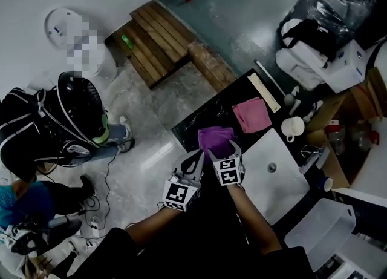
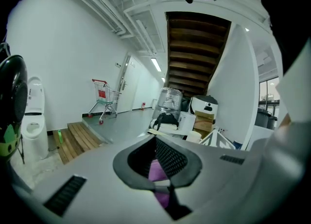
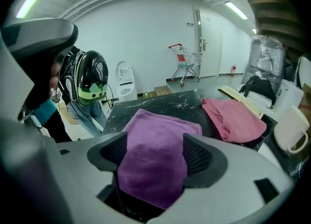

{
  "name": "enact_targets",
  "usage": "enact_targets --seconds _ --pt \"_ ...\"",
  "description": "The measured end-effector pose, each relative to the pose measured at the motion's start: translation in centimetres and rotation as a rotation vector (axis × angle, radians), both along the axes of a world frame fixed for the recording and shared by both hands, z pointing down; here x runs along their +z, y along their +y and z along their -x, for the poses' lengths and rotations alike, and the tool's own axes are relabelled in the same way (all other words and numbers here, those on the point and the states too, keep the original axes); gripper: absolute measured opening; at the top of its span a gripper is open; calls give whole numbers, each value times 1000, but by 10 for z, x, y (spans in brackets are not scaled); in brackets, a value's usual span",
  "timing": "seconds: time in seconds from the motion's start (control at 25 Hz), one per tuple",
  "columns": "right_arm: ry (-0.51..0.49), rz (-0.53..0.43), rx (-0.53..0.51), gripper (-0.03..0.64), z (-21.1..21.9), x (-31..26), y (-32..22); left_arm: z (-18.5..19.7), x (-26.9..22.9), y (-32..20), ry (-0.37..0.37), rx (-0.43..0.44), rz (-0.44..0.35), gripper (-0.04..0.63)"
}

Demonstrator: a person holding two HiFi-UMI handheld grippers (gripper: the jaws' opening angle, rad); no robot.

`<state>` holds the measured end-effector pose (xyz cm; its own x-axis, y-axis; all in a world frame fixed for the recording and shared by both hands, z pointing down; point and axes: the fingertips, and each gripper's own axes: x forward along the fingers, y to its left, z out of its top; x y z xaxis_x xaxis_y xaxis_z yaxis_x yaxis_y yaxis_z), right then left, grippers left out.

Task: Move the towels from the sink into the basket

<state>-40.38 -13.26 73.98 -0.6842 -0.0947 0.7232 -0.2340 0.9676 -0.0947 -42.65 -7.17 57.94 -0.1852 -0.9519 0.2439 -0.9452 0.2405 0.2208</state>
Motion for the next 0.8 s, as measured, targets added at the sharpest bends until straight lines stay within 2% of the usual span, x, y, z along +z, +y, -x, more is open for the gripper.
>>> enact_targets --seconds 0.16,0.32,0.48,0.8 --pt "26 -5 -31 367 0 12 1 11 -2 2 -4 -50 -28 12" --pt "75 2 -16 377 10 9 2 26 -4 7 -5 -86 -24 12" --pt "123 -14 19 414 11 20 -3 31 -4 10 -7 -93 -24 12" --pt "105 -16 23 405 12 22 1 22 -4 16 -2 -75 -28 12"
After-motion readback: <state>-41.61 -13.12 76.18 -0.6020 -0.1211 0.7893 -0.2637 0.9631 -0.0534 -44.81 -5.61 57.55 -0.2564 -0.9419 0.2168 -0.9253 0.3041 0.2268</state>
